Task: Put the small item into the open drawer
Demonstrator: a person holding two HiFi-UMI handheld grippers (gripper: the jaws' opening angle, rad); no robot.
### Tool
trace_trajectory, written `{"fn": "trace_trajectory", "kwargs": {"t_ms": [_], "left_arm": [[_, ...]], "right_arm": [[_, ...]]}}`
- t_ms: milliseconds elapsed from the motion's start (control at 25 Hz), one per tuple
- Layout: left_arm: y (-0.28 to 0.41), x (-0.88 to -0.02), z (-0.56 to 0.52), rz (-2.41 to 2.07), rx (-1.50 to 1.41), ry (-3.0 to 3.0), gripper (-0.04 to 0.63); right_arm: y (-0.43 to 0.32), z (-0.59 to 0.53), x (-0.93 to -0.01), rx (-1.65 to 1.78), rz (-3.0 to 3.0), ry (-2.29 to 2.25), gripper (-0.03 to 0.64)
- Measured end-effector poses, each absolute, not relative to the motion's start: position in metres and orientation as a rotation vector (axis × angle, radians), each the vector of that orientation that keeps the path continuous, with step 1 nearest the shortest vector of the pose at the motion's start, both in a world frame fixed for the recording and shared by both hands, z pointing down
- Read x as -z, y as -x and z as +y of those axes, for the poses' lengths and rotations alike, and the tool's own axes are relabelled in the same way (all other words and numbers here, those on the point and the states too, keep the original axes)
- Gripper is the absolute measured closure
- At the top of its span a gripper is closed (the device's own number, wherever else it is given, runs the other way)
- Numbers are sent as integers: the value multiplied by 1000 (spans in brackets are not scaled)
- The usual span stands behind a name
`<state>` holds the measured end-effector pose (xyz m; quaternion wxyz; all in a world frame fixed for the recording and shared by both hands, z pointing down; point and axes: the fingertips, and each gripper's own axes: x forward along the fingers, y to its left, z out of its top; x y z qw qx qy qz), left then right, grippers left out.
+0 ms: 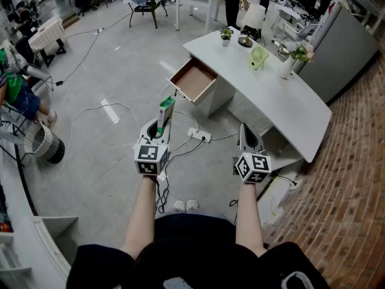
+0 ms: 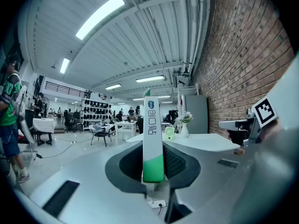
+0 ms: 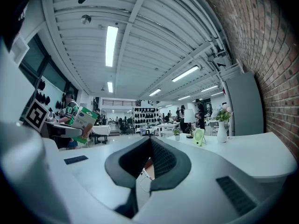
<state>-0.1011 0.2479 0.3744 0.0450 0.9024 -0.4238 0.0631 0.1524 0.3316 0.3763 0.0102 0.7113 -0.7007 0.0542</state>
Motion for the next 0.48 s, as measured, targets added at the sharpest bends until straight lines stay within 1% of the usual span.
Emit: {"fn": "trace_trajectory", "kwargs": {"t_ms": [480], "left_arm": [[102,-376,242,-1292,-201,-2757,514]], "right_arm": [[-150,324,-382,-190,-2205,-2221,618]]}}
